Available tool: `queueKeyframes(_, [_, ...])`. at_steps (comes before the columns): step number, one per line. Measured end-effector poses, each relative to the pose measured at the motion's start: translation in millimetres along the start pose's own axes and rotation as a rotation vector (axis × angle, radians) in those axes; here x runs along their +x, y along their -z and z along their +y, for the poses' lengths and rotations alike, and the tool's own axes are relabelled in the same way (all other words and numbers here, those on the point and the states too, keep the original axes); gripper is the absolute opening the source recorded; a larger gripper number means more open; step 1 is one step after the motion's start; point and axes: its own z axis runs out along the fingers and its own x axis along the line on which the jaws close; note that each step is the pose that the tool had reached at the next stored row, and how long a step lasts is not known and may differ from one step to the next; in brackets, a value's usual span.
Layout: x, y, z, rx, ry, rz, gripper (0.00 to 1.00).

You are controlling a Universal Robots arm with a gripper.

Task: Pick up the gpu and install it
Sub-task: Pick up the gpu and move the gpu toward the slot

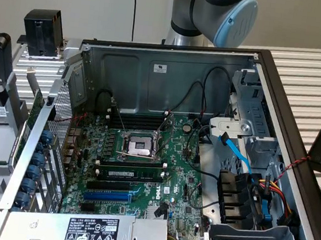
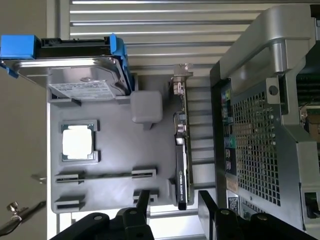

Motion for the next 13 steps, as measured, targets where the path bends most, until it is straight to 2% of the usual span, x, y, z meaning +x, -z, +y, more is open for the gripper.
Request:
queueKeyframes(4, [-5.4,-5.8,-0.1,-0.0002,0.001,-0.0021,0.51])
queueKeyframes(6, [-9.7,-7.5,0.5,-0.0007,0.001,-0.0065,0.51])
queueKeyframes(10, [-10.1,-11.9,0.4,-0.0016,0.002,-0.0135,0.51])
queueKeyframes(11, [-9.9,-12.5,0.4,-0.0018,0.002,-0.0185,0.51])
queueKeyframes(13, [-9.9,-13.2,0.6,-0.0038,0.004,-0.0341,0.51])
